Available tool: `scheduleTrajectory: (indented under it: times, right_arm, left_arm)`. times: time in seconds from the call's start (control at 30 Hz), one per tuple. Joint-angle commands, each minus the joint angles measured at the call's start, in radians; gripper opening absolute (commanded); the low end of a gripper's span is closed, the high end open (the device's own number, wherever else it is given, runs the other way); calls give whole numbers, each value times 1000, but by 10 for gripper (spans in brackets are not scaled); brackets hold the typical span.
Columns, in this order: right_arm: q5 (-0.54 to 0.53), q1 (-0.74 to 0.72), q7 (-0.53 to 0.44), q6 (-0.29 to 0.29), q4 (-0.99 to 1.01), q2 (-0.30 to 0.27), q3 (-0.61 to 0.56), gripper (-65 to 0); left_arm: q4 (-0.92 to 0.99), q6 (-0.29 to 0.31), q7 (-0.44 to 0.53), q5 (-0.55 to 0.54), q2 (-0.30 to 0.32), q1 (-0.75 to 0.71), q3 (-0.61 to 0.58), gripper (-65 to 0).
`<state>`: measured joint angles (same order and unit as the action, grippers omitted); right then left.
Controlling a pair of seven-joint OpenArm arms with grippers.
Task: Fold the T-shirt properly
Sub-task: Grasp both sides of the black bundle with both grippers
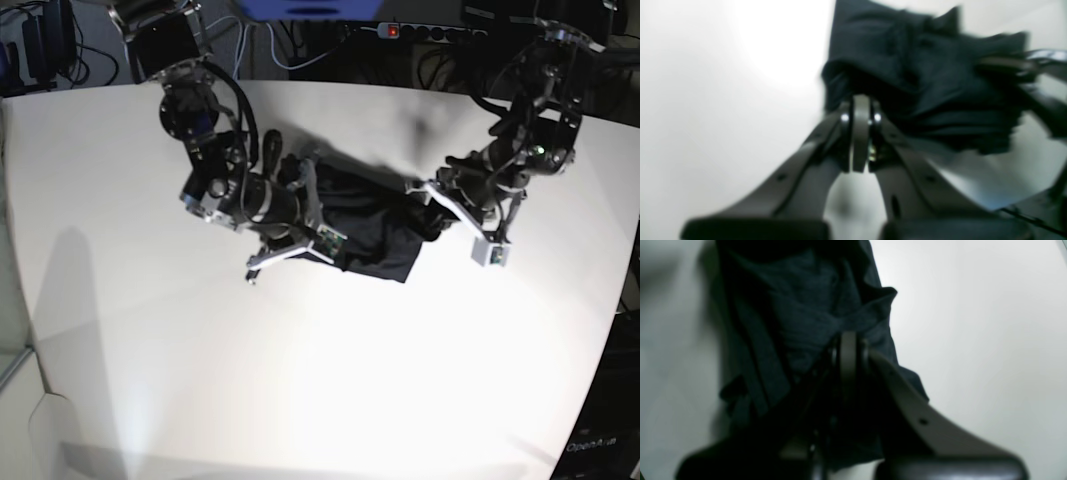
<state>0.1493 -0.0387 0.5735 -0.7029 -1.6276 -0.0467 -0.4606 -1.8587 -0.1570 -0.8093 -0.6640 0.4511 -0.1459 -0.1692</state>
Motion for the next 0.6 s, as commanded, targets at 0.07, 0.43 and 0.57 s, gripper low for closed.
scheduleTrajectory:
  times: [0.07, 0.43, 0.57]
  right_arm:
    - [-10, -17, -20, 5, -24, 6, -4, -649]
    - [-12, -19, -20, 5, -21, 44, -7, -646]
    - [-12, -23, -20, 5, -21, 61, -7, -646]
  left_arm:
    - [-11, 4, 18, -4, -12, 39, -8, -642]
    - [-9, 4, 18, 0, -67, 102, -108, -642]
    - [-6, 4, 26, -4, -68, 105, -120, -642]
